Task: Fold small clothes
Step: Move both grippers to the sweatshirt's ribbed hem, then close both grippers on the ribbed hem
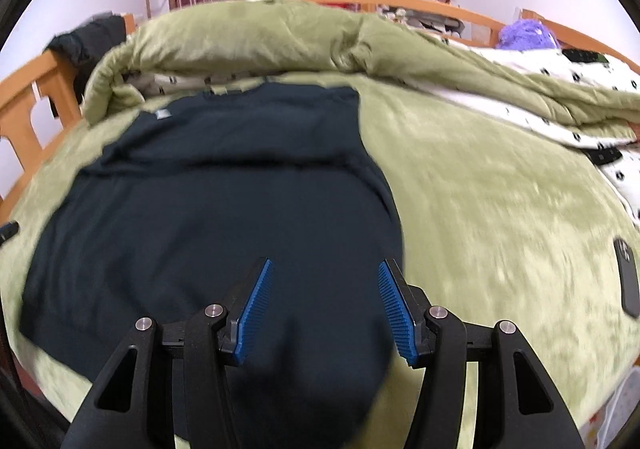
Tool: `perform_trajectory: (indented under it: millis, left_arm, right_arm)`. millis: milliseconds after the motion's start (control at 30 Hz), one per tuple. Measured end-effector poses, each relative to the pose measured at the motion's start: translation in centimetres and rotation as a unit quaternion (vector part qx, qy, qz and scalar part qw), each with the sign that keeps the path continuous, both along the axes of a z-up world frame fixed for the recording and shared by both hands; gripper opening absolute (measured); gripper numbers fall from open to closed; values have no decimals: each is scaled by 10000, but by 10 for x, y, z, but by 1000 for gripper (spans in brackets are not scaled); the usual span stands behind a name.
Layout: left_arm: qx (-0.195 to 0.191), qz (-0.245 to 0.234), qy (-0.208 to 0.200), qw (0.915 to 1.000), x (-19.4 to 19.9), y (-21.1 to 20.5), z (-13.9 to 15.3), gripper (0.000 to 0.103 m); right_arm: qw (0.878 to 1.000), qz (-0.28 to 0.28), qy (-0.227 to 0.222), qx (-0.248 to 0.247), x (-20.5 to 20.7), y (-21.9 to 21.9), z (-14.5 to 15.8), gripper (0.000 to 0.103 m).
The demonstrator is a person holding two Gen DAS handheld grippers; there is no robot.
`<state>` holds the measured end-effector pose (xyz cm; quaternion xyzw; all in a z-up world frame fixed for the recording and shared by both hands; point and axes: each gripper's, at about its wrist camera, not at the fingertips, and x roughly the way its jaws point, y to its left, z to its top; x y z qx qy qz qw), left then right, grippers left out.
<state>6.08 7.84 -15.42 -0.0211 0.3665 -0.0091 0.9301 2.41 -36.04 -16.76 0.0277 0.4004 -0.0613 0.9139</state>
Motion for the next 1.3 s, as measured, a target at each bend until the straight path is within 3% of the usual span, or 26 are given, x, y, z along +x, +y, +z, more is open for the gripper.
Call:
perform_trajectory:
  millis: [100,333,433,700,967,1167,1300]
  left_arm:
    - [-209,26,206,9996,-16,10,-17,38]
    - [-464,93,615,9970,-25,11,-39,39]
    - [-473,159,553,9972,-24,12,-42,61]
    - [-816,399,754,9930,-13,35,-65,62]
    - [-1203,226,681,9901,-2,43,-78,59]
    - [-1400,226,676,9876,14,44,-78,41]
    - [-1479,242,682,9864,18,44,-80,35]
  right_arm:
    - [9991,-33,393,135,-14,-8,-19,55]
    - [9965,-354,398,644,-40,-36,-30,55]
    - [9941,-453,469,862,-39,-40,-33,55]
    - [9939,-473,577,812,-29,-38,-44,55]
    - [9907,-584,567,1088,-12,-41,-56,55]
    - [9939,-526,372,898,10,-36,-61,53]
    - [9925,-580,286,1038,10,-38,-61,53]
